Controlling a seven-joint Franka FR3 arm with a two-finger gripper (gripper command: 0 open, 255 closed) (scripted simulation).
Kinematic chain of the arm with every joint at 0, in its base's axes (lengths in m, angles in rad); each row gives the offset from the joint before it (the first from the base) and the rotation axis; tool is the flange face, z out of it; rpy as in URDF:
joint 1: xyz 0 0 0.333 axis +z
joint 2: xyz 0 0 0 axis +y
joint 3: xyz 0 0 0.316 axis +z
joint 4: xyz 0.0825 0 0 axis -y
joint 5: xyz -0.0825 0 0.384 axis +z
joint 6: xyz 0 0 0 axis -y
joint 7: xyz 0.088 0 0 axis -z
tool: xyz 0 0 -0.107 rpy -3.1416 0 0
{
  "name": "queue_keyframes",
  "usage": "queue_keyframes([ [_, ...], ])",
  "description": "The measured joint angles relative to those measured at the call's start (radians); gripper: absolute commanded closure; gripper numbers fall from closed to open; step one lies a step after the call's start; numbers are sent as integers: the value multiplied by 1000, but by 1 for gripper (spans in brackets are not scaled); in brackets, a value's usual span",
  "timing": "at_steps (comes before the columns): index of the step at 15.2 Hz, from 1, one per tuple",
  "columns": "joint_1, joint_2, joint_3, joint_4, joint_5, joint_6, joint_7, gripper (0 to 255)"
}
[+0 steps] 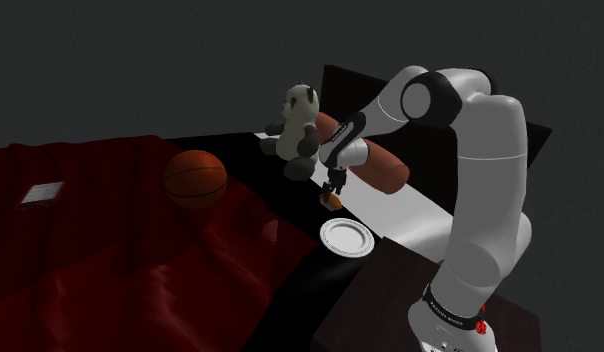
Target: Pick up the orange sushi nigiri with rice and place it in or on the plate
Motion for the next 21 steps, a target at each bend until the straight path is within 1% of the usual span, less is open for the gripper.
queue_keyframes([
  [4, -9, 43, 12, 3, 17, 40, -14, 0],
  [10, -10, 51, 14, 4, 20, 46, -15, 0],
  [11, -10, 51, 14, 4, 20, 46, -15, 255],
  [21, -10, 49, 14, 6, 21, 47, -15, 255],
])
